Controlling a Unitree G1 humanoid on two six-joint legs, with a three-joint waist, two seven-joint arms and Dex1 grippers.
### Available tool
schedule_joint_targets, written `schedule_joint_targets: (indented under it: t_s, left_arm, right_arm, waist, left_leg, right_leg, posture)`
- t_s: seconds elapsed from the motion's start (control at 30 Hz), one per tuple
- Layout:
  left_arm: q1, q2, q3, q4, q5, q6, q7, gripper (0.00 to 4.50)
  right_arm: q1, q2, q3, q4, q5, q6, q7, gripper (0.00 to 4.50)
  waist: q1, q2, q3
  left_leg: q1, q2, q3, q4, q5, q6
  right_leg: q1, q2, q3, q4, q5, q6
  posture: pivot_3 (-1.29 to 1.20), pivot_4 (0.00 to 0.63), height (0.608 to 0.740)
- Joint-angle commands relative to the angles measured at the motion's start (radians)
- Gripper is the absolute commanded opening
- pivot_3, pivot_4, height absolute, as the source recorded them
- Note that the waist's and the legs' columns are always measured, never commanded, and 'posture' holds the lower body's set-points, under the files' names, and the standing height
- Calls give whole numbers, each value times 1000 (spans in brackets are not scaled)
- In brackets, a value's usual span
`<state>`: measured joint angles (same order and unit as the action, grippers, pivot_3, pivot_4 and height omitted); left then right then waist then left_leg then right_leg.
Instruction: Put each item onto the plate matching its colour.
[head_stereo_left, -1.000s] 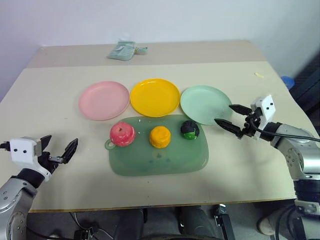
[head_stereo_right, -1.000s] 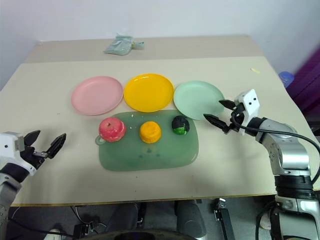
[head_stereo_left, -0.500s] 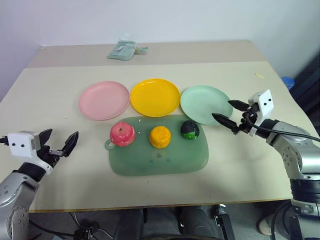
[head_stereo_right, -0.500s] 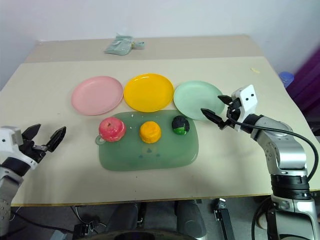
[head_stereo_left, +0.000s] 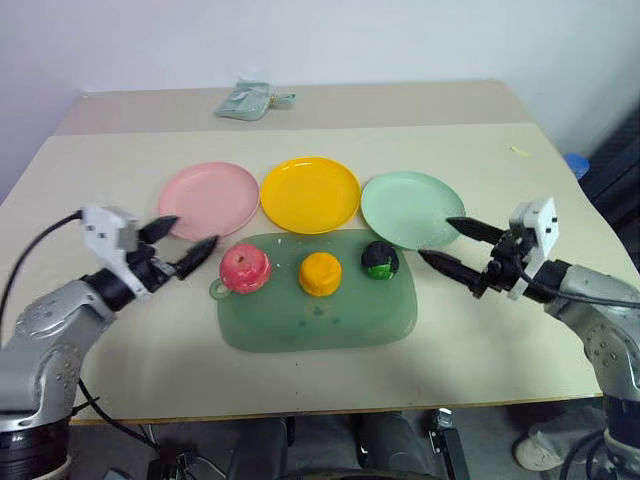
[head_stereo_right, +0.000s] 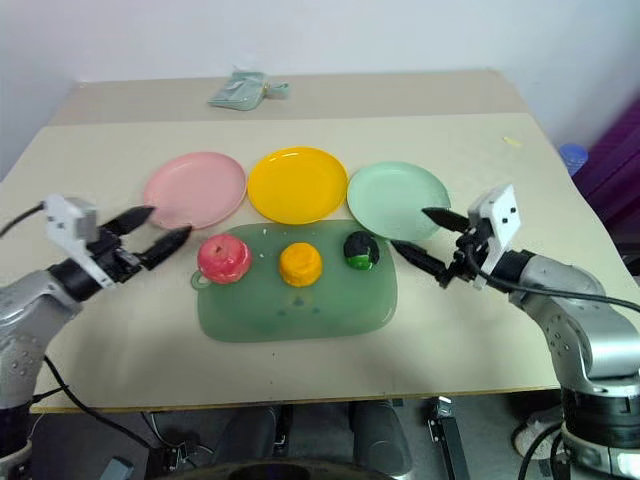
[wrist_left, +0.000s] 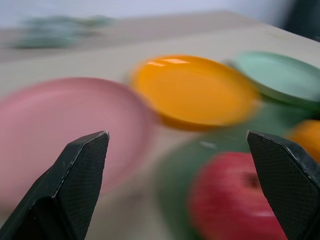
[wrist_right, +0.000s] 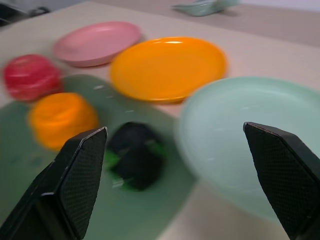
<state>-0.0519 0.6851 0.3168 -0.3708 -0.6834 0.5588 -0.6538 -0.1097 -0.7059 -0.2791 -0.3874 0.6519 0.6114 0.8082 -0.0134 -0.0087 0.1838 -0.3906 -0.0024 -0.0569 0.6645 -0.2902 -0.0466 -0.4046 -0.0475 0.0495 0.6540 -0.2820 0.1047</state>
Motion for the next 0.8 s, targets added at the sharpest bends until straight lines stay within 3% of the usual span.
schedule_joint_targets:
  t_s: [0.03,0.27,0.5,0.53,0.6,0.7,0.8]
  left_arm:
    - [-18,47,-86,-20,57,-21,-75,4500]
    - [-47,54,-193,76,192,-81,-109,4500]
    - [-72,22,-228,129,206,-90,-148,4500]
    - [-76,16,-224,136,207,-93,-148,3993]
    - [-88,1,-196,145,195,-93,-136,3410]
    - [-143,-44,-107,155,125,-76,-86,3324]
    - [-288,-85,-51,263,166,-75,66,3324]
  right_arm:
    - [27,2,-6,-45,21,-9,8,4449]
    - [88,1,19,-111,28,-8,15,4449]
    - [95,27,57,-125,12,-28,-7,4449]
    - [98,27,58,-122,10,-35,-5,4500]
    - [106,24,53,-114,8,-49,4,4500]
    - [112,16,43,-107,10,-63,16,4500]
    - [86,13,43,-104,17,-62,16,4500]
  waist:
    - [-3,0,0]
    - [0,0,0]
    - [1,0,0]
    - [1,0,0]
    - [2,0,0]
    - [2,0,0]
    - [6,-2,1]
  left_leg:
    - [0,0,0,0,0,0]
    - [0,0,0,0,0,0]
    - [0,0,0,0,0,0]
    - [0,0,0,0,0,0]
    - [0,0,0,0,0,0]
    - [0,0,0,0,0,0]
    - [0,0,-1,1,0,0]
  right_leg:
    - [0,1,0,0,0,0]
    - [0,1,0,0,0,0]
    - [0,0,0,0,0,0]
    - [0,0,0,0,0,0]
    - [0,0,0,0,0,0]
    - [0,0,0,0,0,0]
    - [0,0,-1,1,0,0]
  posture:
    - [0,150,740]
    - [0,150,740]
    - [0,150,740]
    - [0,150,740]
    - [0,150,740]
    - [0,150,740]
    - [0,150,740]
